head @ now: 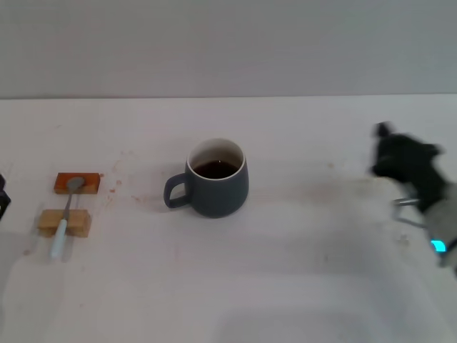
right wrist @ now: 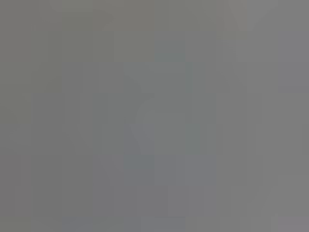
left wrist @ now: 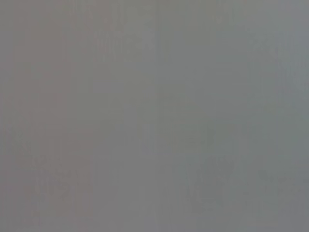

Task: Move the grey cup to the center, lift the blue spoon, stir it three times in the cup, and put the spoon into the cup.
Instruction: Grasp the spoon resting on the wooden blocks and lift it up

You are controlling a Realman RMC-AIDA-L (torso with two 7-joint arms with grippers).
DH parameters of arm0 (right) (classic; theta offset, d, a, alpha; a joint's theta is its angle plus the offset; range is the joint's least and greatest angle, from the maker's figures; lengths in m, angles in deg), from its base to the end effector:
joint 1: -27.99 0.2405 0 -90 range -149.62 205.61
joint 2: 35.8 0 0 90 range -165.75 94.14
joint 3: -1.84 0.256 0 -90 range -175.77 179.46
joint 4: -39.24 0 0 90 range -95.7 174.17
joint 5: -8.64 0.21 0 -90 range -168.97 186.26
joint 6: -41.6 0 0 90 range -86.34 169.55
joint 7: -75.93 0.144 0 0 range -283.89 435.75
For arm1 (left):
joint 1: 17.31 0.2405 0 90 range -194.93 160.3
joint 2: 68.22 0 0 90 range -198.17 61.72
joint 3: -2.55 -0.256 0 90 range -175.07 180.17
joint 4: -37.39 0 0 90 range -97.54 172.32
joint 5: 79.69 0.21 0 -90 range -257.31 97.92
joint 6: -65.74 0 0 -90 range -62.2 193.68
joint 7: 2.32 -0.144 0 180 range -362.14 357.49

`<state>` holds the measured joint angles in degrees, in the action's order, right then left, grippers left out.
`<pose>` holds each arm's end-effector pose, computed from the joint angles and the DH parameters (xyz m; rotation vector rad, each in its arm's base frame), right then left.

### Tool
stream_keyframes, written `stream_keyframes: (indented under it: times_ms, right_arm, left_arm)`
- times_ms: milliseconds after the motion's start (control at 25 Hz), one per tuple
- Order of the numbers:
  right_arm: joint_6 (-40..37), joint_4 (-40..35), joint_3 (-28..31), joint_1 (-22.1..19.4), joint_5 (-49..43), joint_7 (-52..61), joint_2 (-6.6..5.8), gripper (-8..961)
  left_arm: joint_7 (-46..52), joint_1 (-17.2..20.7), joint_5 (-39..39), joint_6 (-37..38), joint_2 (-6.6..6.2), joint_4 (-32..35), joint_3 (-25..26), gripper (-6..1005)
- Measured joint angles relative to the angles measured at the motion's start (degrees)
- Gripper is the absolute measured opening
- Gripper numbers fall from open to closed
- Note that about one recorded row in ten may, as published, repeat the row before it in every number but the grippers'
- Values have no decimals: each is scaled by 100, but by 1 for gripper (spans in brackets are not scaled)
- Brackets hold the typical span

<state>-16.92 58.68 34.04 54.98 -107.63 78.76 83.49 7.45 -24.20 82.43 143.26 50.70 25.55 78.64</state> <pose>0.2879 0.3386 -0.0642 -1.7381 0.6204 0.7134 -0.3807 0.2329 0.0146 -1.4759 -0.5121 -0.6448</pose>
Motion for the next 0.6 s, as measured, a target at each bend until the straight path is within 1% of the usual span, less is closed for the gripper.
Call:
stream_keyframes:
  times_ms: [80,160,200,240,440,560,600]
  right_arm:
    - [-388,-67,286,-220,1,-1,-9,-2]
    - [-589,-200,564,-398,4,-2,-11,-2]
    - [-589,-200,564,-398,4,-2,-11,-2]
    - [-606,-253,633,-432,5,-2,-11,-2]
    - [-557,-358,758,-479,9,-3,-11,-2]
    - [-539,-360,771,-478,9,-3,-11,-2]
    - [-539,-360,771,-478,9,-3,-11,-2]
  left_arm:
    - [-18,183,-1,289,5,-2,-365,815]
    - [-1,265,-1,400,6,-2,-536,815]
    - [-1,265,-1,400,6,-2,-536,815]
    - [196,415,-3,486,6,-9,-890,814]
    - [333,584,-5,491,6,-70,-1320,814]
    - [348,746,-6,483,-3,-265,-1613,814]
    - [348,746,-6,483,-3,-265,-1613,814]
